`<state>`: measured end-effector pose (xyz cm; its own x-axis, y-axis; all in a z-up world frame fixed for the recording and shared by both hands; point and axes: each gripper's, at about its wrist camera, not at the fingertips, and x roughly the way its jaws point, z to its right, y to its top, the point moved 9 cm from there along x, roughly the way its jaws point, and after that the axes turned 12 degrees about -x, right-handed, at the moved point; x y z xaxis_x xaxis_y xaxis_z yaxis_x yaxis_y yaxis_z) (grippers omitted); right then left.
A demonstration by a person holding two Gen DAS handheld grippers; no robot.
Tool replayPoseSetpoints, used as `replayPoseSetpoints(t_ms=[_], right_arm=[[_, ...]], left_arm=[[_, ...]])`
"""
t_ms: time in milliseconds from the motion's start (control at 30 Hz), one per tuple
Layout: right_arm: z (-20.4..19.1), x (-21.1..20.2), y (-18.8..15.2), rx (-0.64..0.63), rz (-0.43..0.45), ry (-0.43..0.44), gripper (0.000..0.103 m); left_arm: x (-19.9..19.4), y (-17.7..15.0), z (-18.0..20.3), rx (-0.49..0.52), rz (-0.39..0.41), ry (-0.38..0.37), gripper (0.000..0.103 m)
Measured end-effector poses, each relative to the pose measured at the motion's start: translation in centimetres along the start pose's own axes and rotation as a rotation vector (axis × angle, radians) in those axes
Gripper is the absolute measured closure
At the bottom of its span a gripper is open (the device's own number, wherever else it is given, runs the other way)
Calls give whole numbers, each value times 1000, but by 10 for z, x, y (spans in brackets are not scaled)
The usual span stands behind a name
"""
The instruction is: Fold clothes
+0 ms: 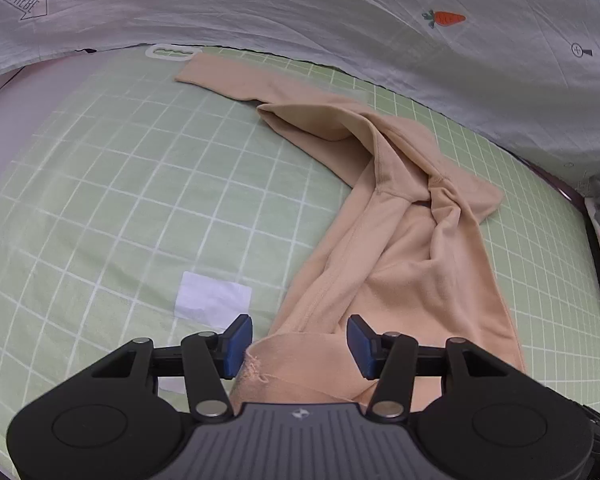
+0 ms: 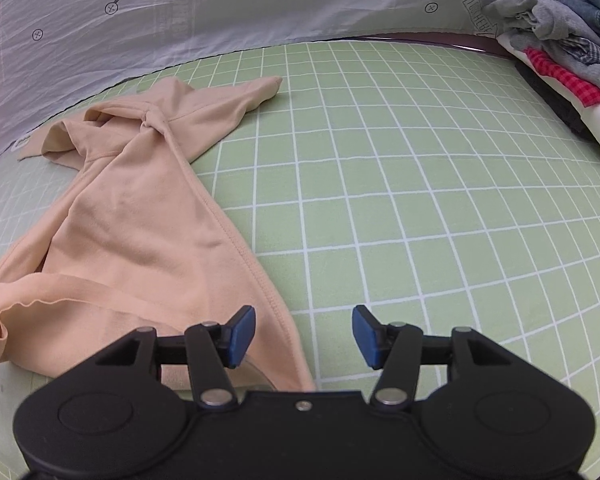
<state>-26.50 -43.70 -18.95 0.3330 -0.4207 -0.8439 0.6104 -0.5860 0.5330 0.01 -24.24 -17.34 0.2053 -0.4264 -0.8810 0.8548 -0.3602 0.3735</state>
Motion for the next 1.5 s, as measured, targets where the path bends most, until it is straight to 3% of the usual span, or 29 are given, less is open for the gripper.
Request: replayPoseSetpoints(t_ms=[400, 533, 733, 867, 1067, 1267, 1500], right_arm=[[4, -6, -33, -6, -68, 5, 48], [6, -9, -33, -21, -72, -2, 48], [10, -15, -13, -31, -28, -12, 43], [10, -12, 14, -43, 16, -17, 39], [-2, 1, 66, -74, 77, -5, 38], [-33, 32, 125, -132, 120, 28, 38], [-103, 88, 188, -162, 141, 118, 38]], left_arm=[[7, -65, -63, -14, -118, 186, 45], [0, -76, -82, -92, -127, 174, 42], [-25, -58, -74, -145, -54, 111, 42], [-40, -29, -58, -177, 16, 47, 37], [-30, 16, -33, -194, 57, 13, 36], [1, 59, -2, -247, 44, -58, 36], [57, 112, 33, -334, -25, -154, 36]])
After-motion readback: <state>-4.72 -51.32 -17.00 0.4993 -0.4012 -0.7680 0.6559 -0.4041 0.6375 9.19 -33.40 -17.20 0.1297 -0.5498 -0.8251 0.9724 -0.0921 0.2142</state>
